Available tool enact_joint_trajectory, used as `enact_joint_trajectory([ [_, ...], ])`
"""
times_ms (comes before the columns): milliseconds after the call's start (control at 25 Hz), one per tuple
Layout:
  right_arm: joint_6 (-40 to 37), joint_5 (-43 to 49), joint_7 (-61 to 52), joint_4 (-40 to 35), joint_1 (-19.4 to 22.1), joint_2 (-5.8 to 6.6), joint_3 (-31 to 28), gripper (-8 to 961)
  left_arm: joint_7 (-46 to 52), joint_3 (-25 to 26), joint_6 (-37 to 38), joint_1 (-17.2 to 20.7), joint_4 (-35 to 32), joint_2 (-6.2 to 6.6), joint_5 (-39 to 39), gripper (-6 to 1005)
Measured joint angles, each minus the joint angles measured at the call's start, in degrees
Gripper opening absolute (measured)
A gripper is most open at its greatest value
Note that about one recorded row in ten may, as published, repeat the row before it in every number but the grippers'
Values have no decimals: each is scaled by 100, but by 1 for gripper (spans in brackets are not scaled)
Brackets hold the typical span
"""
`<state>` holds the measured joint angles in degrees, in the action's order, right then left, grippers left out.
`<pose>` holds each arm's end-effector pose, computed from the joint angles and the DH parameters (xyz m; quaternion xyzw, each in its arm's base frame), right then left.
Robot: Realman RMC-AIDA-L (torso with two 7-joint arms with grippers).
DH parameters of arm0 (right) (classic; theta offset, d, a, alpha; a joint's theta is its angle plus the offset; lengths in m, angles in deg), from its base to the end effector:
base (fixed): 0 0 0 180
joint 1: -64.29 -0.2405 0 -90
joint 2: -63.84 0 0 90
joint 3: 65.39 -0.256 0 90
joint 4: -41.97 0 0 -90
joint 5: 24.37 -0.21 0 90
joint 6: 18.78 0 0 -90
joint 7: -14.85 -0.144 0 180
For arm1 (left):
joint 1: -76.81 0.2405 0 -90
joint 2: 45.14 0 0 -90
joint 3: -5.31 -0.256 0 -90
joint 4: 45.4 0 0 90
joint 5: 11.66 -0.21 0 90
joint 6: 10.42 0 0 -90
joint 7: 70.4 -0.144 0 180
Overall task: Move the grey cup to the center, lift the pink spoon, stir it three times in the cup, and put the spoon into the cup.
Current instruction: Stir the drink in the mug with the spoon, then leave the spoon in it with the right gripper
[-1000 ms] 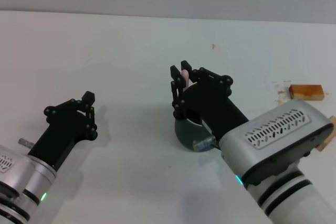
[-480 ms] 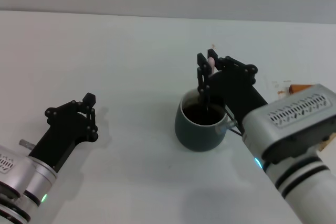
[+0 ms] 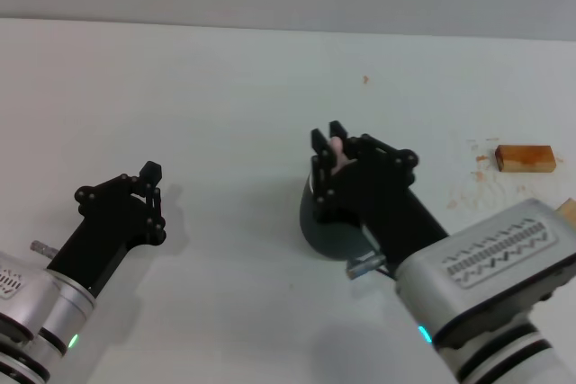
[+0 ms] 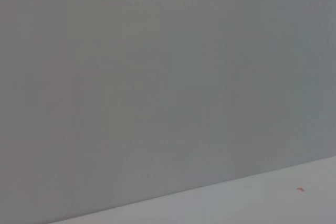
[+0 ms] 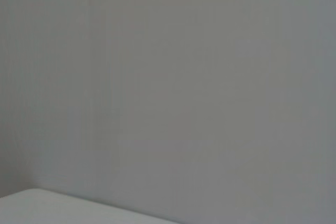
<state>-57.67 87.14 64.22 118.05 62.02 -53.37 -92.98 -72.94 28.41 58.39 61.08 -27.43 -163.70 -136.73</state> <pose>0.1469 0.2290 -0.1153 -0.8051 0.2067 0.2907 0.4738 -0.3178 0.2574 -0.0764 -0.7943 -0.1765 -0.2606 0.5196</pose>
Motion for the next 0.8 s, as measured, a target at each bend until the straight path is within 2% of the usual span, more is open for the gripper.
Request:
enact_joint_trajectory([
  [160,45,-18,-1,-165,-246,-76,-48,14,0,0,0,12,-4,-1,-1,-2],
  [400,177,-36,-4,-284,-426,-55,-388,14,0,-7,0,34,-5,-8,-5,-2],
  [560,208,-38,-6,-348,-367,-7,-545,15,0,-8,-1,35,-5,-9,-9,-2],
  [800,213,-9,-7,-257,-32,63,-448,15,0,-8,-19,13,-5,-9,-11,-2],
])
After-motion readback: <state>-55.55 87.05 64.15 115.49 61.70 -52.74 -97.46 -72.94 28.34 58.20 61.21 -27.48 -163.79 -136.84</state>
